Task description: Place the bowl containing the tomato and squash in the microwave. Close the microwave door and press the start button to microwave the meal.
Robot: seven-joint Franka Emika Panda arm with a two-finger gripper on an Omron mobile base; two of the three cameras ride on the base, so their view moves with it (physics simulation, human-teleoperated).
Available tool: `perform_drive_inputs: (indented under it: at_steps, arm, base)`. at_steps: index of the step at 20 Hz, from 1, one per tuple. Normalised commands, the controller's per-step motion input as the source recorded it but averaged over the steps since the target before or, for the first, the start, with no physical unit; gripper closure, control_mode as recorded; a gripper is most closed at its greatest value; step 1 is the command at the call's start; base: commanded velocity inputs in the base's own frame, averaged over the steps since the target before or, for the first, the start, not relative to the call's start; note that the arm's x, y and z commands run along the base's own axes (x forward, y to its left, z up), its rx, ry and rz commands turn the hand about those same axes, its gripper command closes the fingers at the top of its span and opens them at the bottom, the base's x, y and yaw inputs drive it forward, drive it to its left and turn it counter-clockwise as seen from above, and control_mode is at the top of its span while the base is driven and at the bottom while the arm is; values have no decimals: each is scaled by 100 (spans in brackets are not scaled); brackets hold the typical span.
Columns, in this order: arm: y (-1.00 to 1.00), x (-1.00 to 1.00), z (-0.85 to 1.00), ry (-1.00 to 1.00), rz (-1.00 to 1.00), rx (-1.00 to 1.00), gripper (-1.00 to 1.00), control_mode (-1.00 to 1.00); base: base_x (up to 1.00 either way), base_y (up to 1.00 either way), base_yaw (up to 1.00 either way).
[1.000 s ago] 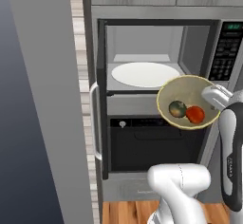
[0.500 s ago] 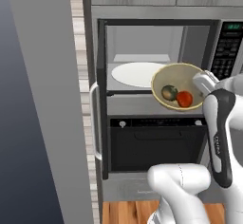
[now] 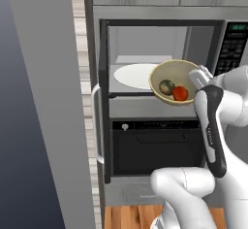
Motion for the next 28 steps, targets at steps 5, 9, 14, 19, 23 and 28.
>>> perform_drive_inputs:
  at_steps: [5,9,14,19,23,28]
  arm:
    - [1,36,-7,0,-7,16,100,-100]
    - [0,12,-1,4,-6,15,100,-100]
    - [0,1,0,7,-4,10,100,-100]
    - [0,19,0,5,-4,1,100,-100]
    - [4,31,0,2,-1,0,100,-100]
    - [0,44,0,2,-3,0,100,-100]
  base:
    - [0,0,0]
    - [0,0,0]
    - [0,0,0]
    - [0,0,0]
    - [0,0,0]
    - [0,0,0]
